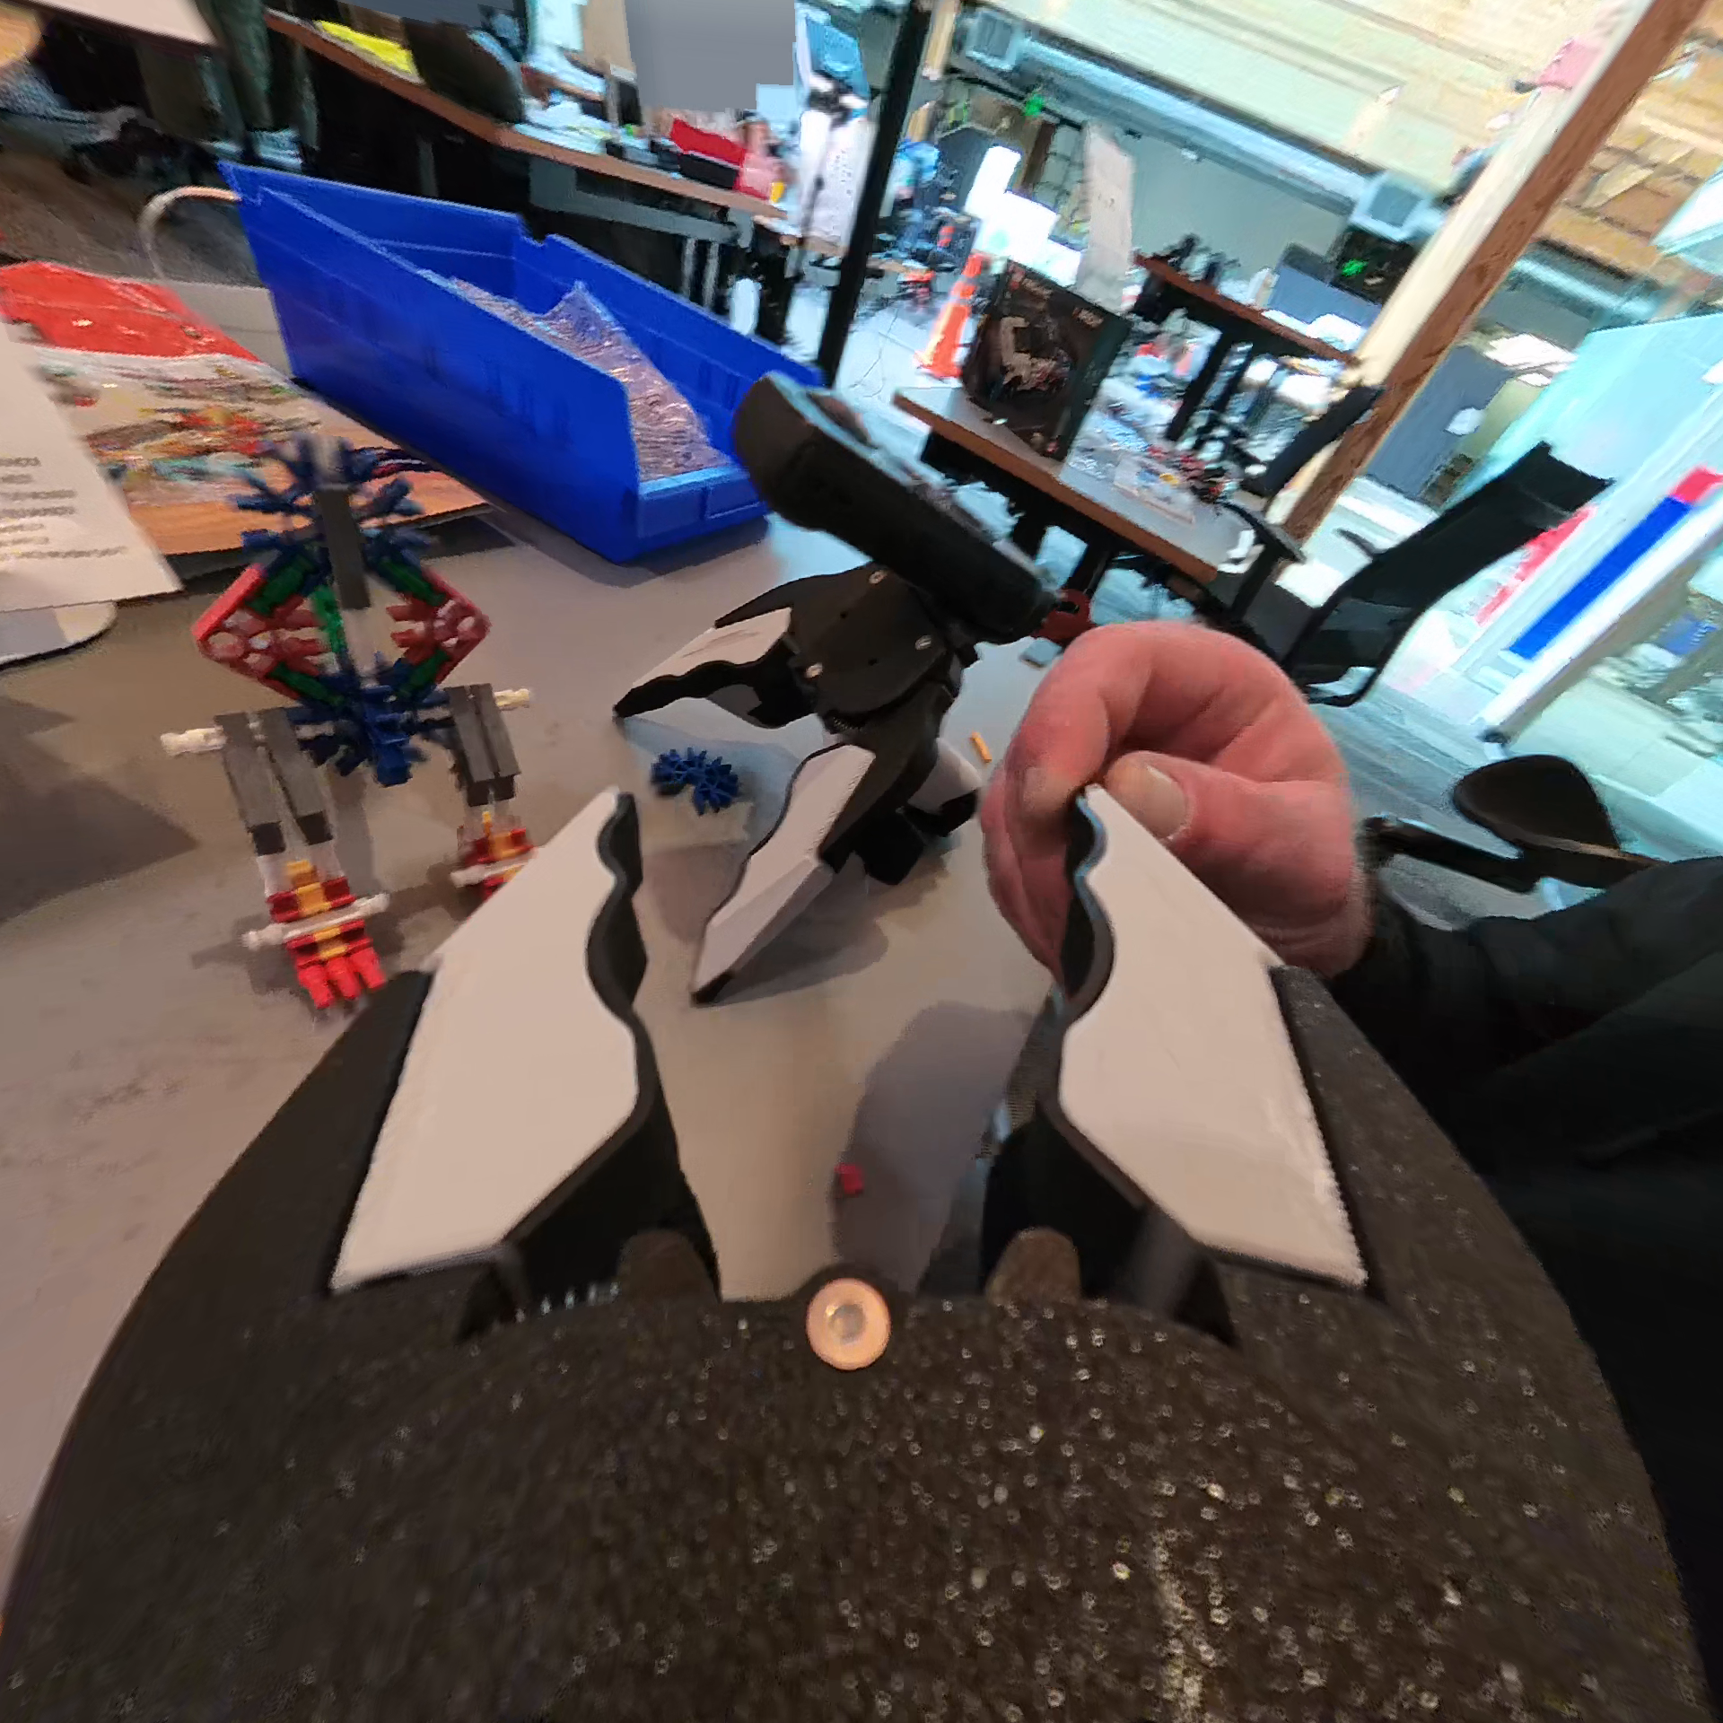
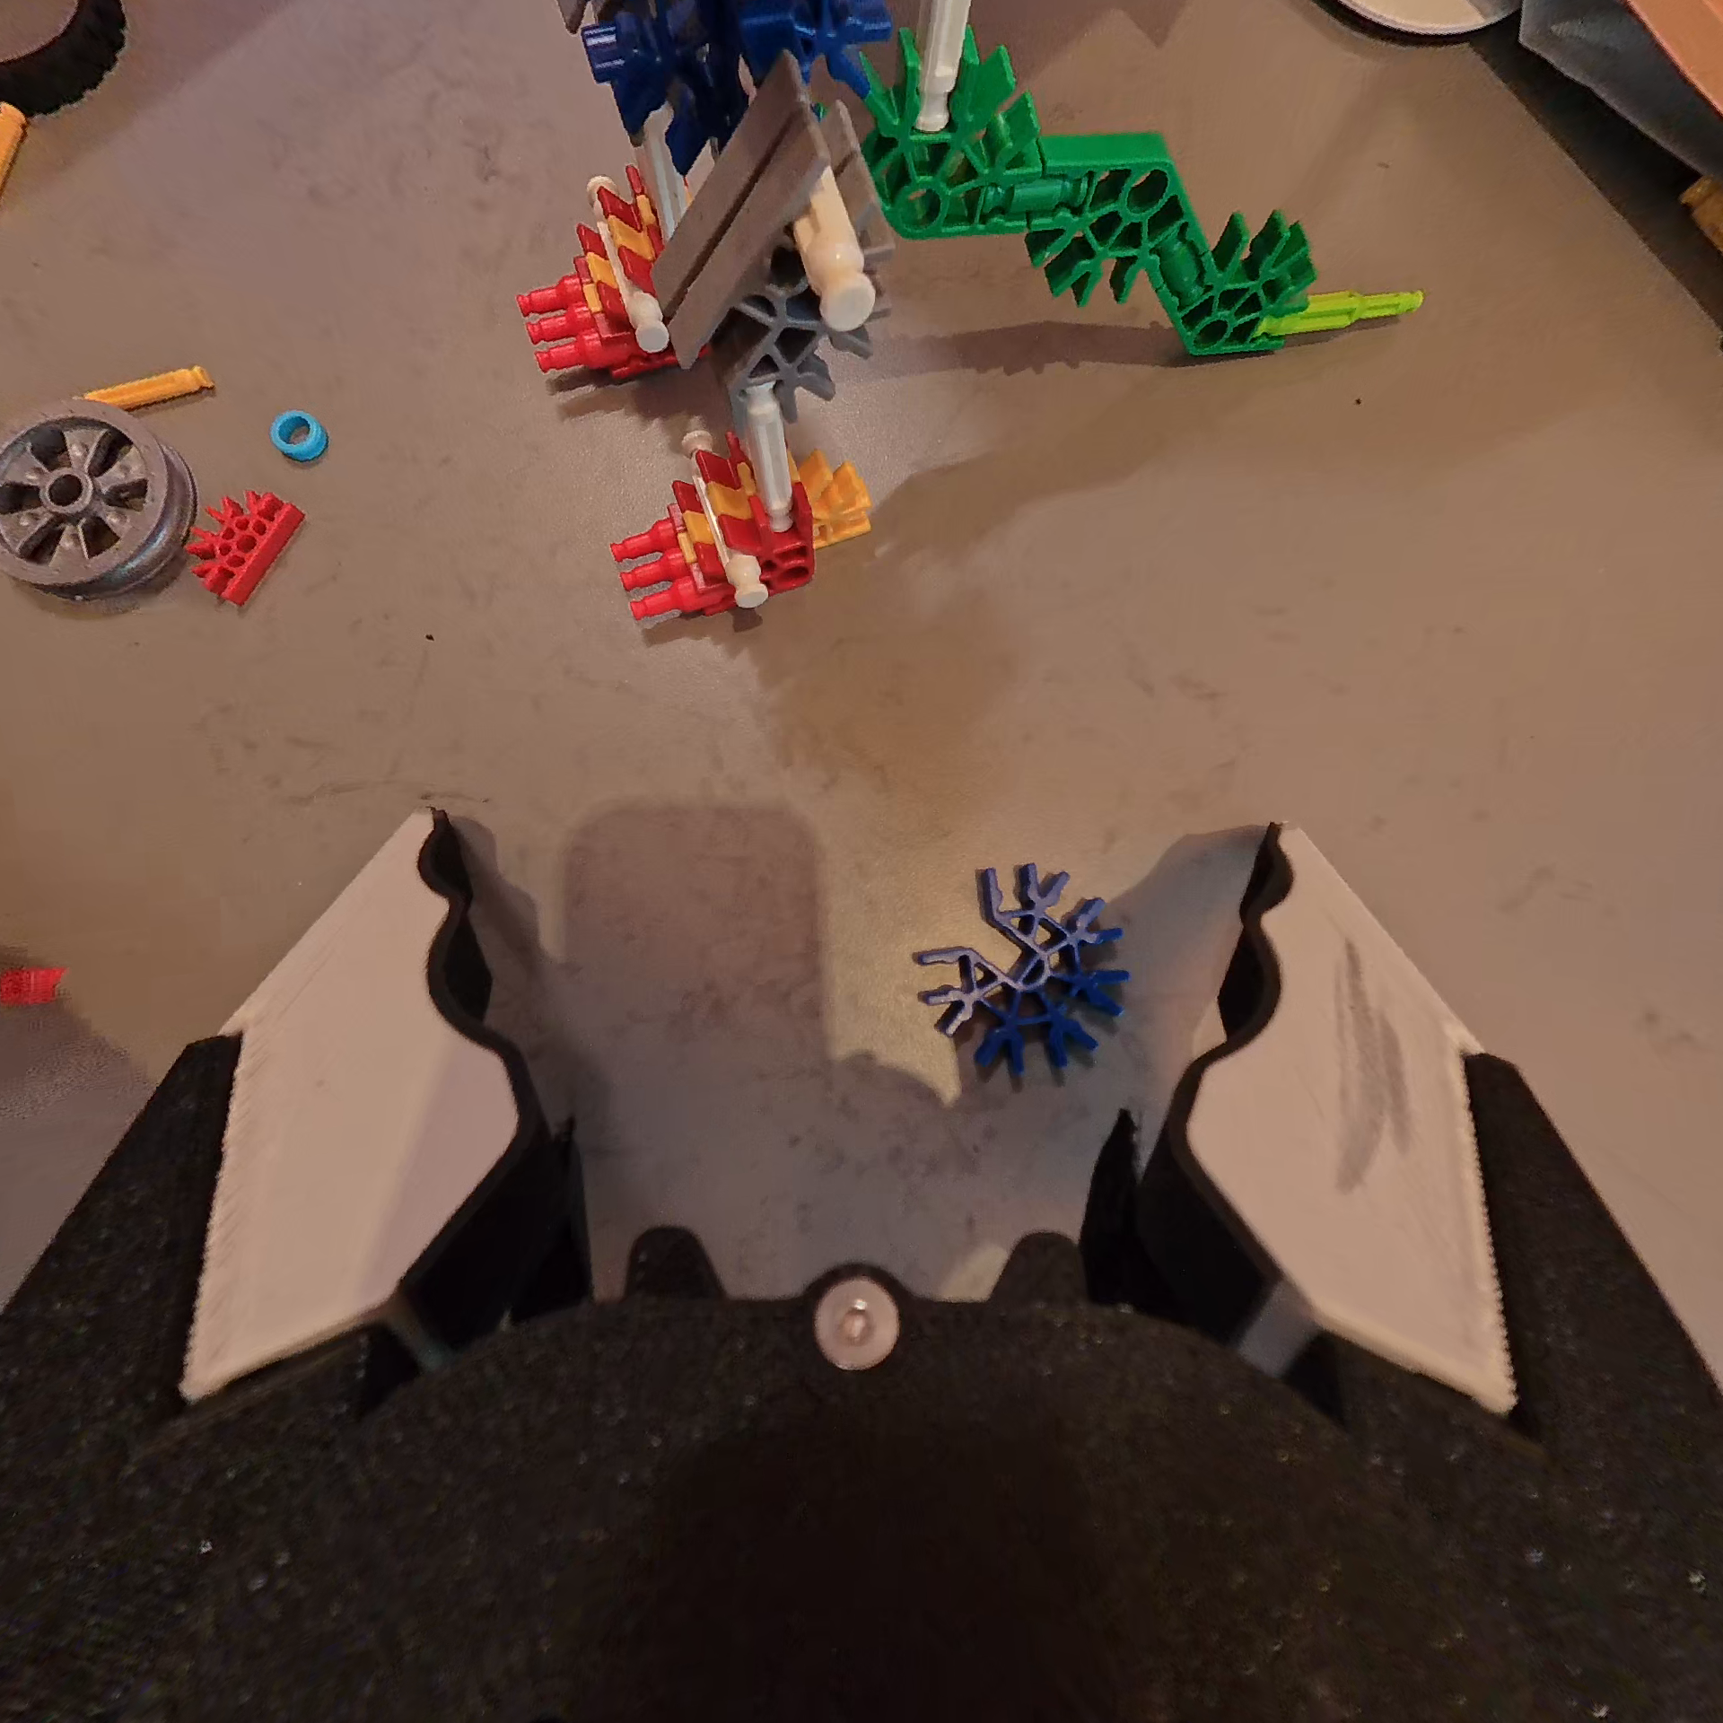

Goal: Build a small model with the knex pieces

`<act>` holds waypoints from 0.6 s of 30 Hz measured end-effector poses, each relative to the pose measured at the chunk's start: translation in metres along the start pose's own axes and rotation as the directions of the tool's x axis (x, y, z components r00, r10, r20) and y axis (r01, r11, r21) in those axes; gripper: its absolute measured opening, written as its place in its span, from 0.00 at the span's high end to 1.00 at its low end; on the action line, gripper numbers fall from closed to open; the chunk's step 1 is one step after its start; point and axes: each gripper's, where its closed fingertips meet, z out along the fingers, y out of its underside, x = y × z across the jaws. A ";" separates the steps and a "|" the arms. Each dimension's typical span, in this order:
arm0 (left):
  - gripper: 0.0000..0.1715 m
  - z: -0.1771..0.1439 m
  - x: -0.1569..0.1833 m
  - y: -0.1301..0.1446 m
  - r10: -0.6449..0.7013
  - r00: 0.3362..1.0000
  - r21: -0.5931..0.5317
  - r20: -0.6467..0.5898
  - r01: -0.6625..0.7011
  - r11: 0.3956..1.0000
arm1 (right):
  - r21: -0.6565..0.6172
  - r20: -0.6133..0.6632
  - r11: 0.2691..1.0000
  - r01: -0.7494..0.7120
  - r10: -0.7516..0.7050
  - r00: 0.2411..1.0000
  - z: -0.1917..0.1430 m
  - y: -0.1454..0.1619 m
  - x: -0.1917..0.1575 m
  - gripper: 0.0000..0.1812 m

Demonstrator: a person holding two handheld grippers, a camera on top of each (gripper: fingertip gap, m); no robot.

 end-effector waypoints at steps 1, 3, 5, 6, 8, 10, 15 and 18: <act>0.45 -0.001 -0.010 0.004 0.011 0.999 -0.014 0.053 -0.011 1.000 | 0.000 0.000 1.000 0.000 0.000 1.000 0.000 0.000 0.000 0.13; 0.45 -0.003 -0.029 0.011 0.030 0.988 -0.038 0.153 -0.024 0.999 | 0.000 0.000 1.000 0.000 0.000 1.000 0.000 0.000 0.000 0.13; 0.42 -0.007 -0.045 0.015 0.051 0.969 -0.049 0.241 -0.041 0.998 | 0.000 0.000 1.000 0.000 0.000 1.000 0.000 0.000 0.000 0.13; 0.40 -0.007 -0.048 0.018 0.073 0.963 -0.065 0.258 -0.058 0.996 | 0.000 0.000 1.000 0.000 0.000 1.000 0.000 0.000 0.000 0.13; 0.39 -0.005 -0.054 0.024 0.099 0.953 -0.095 0.285 -0.074 0.993 | 0.000 0.000 1.000 0.000 0.000 1.000 0.000 0.000 0.000 0.13; 0.39 0.000 -0.058 0.032 0.135 0.941 -0.147 0.309 -0.093 0.985 | 0.000 0.000 1.000 0.000 0.000 1.000 0.000 0.000 0.000 0.13; 0.40 0.015 -0.081 0.053 0.164 0.905 -0.245 0.394 -0.068 0.967 | 0.000 0.000 1.000 0.000 0.000 1.000 0.000 0.000 0.000 0.13; 0.40 0.023 -0.102 0.064 0.205 0.856 -0.285 0.474 -0.072 0.956 | 0.000 0.000 1.000 0.000 0.000 1.000 0.000 0.000 0.000 0.13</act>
